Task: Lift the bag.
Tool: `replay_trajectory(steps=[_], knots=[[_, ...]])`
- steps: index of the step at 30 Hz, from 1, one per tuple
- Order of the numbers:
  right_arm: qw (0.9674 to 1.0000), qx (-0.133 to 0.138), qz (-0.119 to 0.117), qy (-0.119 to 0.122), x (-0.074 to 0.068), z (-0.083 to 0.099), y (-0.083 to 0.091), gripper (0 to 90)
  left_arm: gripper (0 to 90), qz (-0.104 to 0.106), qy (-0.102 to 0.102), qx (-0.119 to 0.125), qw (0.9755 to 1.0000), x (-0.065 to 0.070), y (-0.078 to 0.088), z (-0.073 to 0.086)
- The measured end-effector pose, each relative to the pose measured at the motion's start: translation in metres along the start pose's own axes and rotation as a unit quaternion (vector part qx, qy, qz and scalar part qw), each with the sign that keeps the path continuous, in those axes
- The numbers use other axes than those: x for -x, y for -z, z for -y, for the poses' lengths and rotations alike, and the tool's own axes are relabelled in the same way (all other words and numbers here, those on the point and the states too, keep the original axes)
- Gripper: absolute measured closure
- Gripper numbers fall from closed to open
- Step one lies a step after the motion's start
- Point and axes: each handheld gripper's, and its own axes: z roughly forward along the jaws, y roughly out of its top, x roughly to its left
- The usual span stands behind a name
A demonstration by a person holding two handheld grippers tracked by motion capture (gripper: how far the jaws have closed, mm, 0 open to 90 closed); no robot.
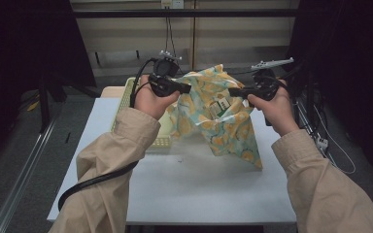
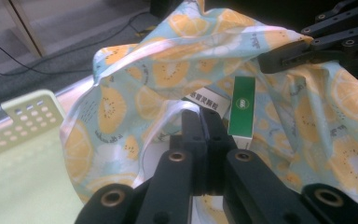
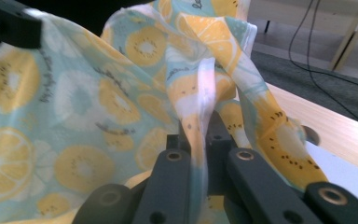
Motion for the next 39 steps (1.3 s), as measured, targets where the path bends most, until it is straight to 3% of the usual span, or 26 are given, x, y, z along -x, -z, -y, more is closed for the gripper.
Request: replay_trajectory(steps=[9,17,21,24,30,39], knots=[[0.9995,-0.007,-0.029,0.01,-0.021,0.002,-0.026,89.2,90.0,0.0,0.002,-0.021,0.9998,-0.009,0.001,0.018],[0.9985,-0.016,-0.052,0.011,-0.035,0.008,-0.044,84.8,88.1,0.003,0.011,-0.019,0.9997,-0.019,0.002,0.031],[0.9978,-0.023,-0.061,0.01,-0.04,0.011,-0.049,75.5,70.5,-0.006,0.016,-0.013,0.9998,-0.02,0.003,0.034],[0.9975,-0.025,-0.066,-0.006,-0.041,0.013,-0.051,65.8,56.7,-0.008,0.014,-0.02,0.9997,-0.019,0.003,0.037],[0.9973,-0.025,-0.069,-0.004,-0.048,0.012,-0.049,57.0,40.9,-0.004,0.022,-0.021,0.9995,-0.019,0.006,0.041],[0.9979,-0.032,-0.055,0.008,-0.057,0.007,-0.039,37.5,20.9,-0.004,0.002,-0.017,0.9998,-0.018,0.012,0.051]])
